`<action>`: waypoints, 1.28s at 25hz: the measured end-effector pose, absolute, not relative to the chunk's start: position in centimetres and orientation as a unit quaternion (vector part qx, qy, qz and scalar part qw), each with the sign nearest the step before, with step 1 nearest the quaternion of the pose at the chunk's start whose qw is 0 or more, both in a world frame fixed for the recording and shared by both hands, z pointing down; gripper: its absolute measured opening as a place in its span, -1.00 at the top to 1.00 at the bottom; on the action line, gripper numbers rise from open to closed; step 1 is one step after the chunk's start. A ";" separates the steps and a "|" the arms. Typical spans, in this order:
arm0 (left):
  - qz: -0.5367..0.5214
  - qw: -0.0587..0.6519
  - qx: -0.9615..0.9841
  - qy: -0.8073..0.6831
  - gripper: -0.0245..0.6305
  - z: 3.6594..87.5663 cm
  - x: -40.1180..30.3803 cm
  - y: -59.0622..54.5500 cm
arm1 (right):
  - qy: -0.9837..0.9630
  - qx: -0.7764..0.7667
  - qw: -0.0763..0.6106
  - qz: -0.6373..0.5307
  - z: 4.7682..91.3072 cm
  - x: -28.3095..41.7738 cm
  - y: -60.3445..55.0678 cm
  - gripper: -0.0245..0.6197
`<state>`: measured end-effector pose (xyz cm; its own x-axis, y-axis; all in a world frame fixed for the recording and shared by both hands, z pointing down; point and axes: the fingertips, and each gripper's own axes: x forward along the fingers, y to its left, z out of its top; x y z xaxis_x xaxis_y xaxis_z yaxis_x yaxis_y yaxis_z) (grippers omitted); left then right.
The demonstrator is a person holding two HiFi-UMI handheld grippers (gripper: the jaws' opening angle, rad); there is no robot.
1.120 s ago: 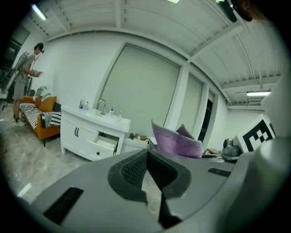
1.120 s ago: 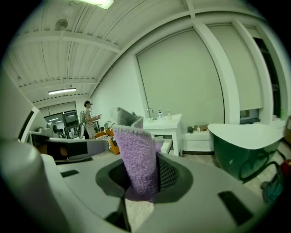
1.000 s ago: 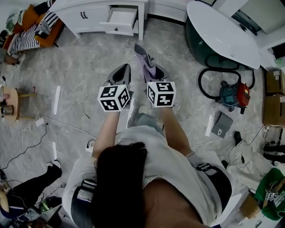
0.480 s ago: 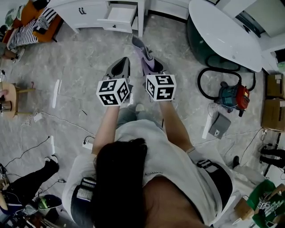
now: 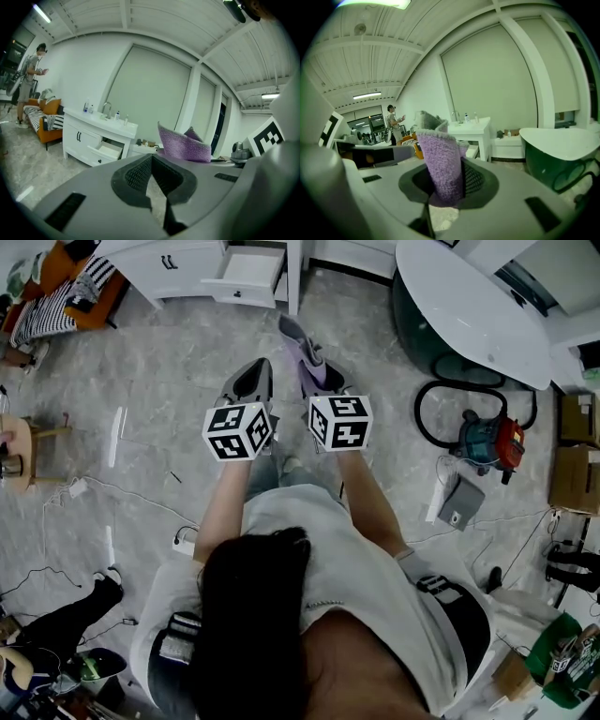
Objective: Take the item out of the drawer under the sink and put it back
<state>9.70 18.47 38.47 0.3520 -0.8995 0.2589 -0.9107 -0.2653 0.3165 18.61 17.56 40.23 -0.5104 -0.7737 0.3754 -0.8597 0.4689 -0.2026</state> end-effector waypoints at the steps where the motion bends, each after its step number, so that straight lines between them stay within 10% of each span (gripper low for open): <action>1: 0.014 0.207 0.796 -0.568 0.92 38.5 9.7 18.2 | -0.848 0.482 0.114 0.187 40.2 18.6 17.3 0.58; 32: 0.004 0.203 0.802 -0.562 0.91 39.3 3.3 3.7 | -0.844 0.488 0.118 0.187 41.0 11.8 3.3 0.58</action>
